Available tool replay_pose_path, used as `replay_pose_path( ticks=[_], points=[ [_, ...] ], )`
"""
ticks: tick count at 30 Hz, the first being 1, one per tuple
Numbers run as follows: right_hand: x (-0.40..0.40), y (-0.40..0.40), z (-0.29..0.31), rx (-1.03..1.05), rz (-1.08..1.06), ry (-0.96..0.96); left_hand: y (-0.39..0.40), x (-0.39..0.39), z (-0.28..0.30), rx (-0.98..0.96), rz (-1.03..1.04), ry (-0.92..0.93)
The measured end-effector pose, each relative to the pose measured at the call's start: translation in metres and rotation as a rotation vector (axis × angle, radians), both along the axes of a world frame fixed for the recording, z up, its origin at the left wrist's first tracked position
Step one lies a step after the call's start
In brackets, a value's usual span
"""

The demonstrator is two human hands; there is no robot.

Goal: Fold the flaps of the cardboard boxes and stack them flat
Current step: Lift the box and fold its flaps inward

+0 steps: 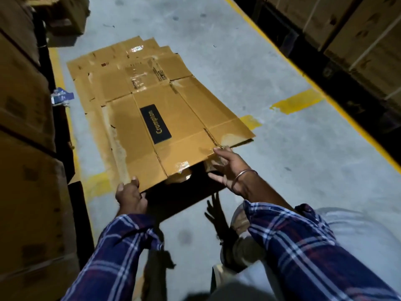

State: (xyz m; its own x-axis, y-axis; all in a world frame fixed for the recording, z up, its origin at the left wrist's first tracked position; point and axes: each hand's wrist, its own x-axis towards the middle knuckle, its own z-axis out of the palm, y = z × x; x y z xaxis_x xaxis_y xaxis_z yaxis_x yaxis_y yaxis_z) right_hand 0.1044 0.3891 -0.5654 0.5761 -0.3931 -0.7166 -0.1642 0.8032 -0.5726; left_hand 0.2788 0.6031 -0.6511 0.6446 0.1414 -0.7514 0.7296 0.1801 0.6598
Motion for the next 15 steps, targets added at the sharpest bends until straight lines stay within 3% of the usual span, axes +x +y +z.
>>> replay_pose_path(
  ticks=[5,10,15],
  points=[
    [0.013,-0.003,0.021,-0.068,0.021,-0.084,-0.019,0.031,-0.004,0.124,0.052,-0.032],
    [0.01,0.007,0.022,-0.157,0.133,-0.026,-0.005,0.048,-0.033,0.225,-0.294,0.025],
    [0.005,0.013,0.026,-0.238,0.196,0.076,0.004,0.056,-0.057,0.372,-0.423,0.071]
  ],
)
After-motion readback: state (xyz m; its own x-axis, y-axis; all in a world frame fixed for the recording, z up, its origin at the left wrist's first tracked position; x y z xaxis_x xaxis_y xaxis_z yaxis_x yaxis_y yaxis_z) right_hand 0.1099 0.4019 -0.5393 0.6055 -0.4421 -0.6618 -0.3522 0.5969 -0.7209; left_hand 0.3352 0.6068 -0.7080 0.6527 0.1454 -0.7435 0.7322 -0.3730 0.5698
